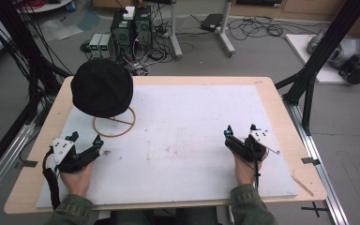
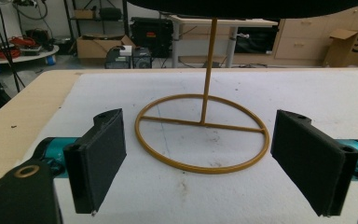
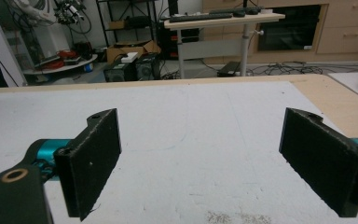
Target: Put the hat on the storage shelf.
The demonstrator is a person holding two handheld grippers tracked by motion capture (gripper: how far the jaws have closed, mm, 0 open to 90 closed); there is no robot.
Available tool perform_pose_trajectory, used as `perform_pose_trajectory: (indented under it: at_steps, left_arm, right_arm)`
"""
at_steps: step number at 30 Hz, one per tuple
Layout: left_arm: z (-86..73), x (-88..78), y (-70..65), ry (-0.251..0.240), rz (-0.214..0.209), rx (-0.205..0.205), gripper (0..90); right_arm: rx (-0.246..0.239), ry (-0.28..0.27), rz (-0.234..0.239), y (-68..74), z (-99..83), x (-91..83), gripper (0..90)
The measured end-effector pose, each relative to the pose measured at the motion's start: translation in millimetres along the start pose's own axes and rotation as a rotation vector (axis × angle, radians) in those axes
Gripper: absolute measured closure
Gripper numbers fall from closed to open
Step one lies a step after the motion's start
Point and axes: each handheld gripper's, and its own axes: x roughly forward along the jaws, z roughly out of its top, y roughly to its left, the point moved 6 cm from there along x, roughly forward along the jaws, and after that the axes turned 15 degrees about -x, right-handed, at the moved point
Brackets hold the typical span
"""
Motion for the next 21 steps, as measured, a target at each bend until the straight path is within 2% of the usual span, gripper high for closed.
perform_pose_trajectory:
  at_steps: [21]
  left_arm:
    - [-0.9,0.9,-0.3,0.008,-0.003,0.0,18.2]
  right_arm:
    - [0.0,0.015,-0.001,-0.4,-1.6,1.9,11.8]
